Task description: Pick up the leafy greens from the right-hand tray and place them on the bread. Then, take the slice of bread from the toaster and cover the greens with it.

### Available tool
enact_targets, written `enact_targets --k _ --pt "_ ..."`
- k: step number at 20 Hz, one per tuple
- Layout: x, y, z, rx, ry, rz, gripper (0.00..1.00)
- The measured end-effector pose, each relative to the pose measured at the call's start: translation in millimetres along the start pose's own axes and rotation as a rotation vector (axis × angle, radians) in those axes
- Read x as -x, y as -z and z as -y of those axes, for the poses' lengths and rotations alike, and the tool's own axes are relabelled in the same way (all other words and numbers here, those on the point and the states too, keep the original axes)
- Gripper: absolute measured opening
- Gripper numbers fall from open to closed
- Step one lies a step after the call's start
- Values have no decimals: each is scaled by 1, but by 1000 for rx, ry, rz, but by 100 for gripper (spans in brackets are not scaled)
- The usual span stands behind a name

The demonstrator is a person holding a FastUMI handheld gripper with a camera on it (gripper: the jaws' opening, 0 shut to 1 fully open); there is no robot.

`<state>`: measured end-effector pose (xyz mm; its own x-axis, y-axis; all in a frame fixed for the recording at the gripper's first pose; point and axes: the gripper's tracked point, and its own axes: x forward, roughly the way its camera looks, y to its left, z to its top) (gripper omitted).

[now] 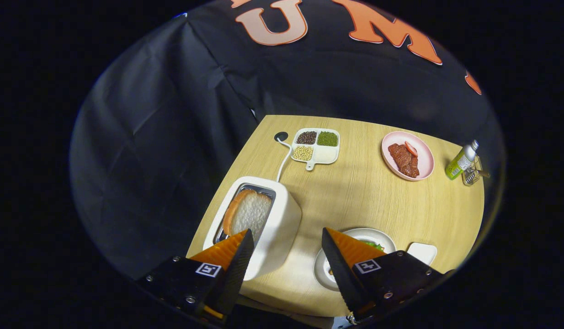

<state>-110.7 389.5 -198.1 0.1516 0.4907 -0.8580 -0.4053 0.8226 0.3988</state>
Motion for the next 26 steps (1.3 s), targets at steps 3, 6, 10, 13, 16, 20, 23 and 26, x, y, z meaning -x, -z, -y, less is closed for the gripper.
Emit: enact_targets --k 3,6,10,13,16,20,23,26 --pt "-9 -8 -26 5 -5 -36 87" --pt "-17 -16 -45 11 -3 -59 87" --pt "-33 -17 -58 14 46 -99 85" --pt "-47 -12 -50 -6 122 -133 77" --pt "-56 -4 -40 12 174 -171 68" --pt "-65 6 -35 -37 167 -253 44" --pt "-71 5 -36 -105 121 -310 23" --pt "-72 3 -39 -124 80 -317 16"
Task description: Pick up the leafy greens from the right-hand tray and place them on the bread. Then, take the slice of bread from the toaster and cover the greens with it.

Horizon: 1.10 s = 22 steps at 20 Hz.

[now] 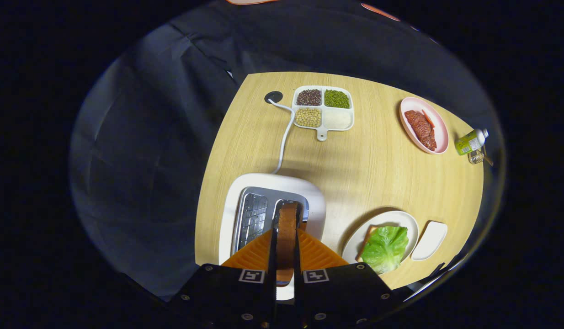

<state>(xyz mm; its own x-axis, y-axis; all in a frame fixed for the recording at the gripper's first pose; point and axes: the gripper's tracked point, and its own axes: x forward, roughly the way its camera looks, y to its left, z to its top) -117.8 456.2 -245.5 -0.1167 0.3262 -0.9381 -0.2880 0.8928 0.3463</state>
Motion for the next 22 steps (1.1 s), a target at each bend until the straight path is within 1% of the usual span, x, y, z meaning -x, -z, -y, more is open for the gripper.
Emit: enact_targets --k 3,5,8,10,12,13,16,18,20,22 --pt "6 3 -1 1 -60 18 10" --pt "18 3 0 -22 -121 45 8" --pt "42 0 12 -62 -192 99 8" --pt "59 -4 22 -83 -259 151 8" --pt "79 -2 31 -133 -333 200 8" --pt "87 -2 41 -148 -350 220 7" --pt "100 9 77 -162 -354 276 7" --pt "101 22 97 -188 -367 288 7" --pt "97 34 116 -213 -382 288 7" --pt "83 47 138 -223 -381 279 7"
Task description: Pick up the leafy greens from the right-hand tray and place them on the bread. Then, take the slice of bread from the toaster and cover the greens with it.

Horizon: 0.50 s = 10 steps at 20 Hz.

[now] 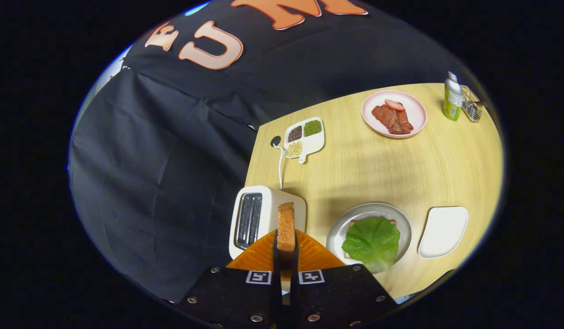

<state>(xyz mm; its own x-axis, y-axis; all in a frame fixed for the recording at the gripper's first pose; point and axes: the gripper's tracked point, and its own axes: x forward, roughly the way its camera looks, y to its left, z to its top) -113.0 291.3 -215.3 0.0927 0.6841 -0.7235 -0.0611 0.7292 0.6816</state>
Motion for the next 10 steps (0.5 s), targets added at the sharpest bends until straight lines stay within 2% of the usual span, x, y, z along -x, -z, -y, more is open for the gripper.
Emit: enact_targets --k 5,10 --pt "-18 24 57 -75 3 -30 7" --pt "-43 46 99 -74 4 -77 7"
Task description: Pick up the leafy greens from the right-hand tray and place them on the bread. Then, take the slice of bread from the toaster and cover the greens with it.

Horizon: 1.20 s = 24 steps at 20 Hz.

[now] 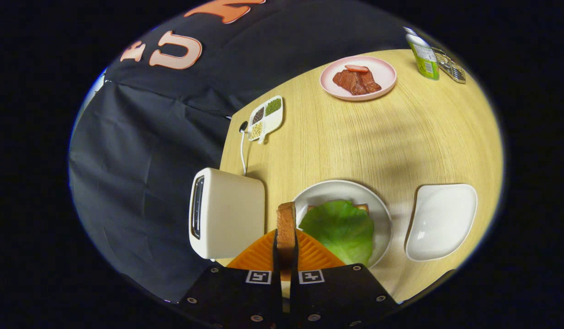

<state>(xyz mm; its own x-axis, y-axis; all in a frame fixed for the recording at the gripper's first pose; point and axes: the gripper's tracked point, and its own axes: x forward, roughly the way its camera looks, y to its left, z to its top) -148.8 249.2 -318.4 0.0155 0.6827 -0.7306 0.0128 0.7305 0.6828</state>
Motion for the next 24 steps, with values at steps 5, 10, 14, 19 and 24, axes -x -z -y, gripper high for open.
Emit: enact_targets --k 5,10,14,19,24 --pt "-12 -1 49 57 108 9 9" --pt "-6 -8 76 197 243 78 38" --pt "25 -33 72 365 311 221 77" --pt "112 -97 32 530 371 547 91" --pt "214 -149 -5 572 405 840 95"
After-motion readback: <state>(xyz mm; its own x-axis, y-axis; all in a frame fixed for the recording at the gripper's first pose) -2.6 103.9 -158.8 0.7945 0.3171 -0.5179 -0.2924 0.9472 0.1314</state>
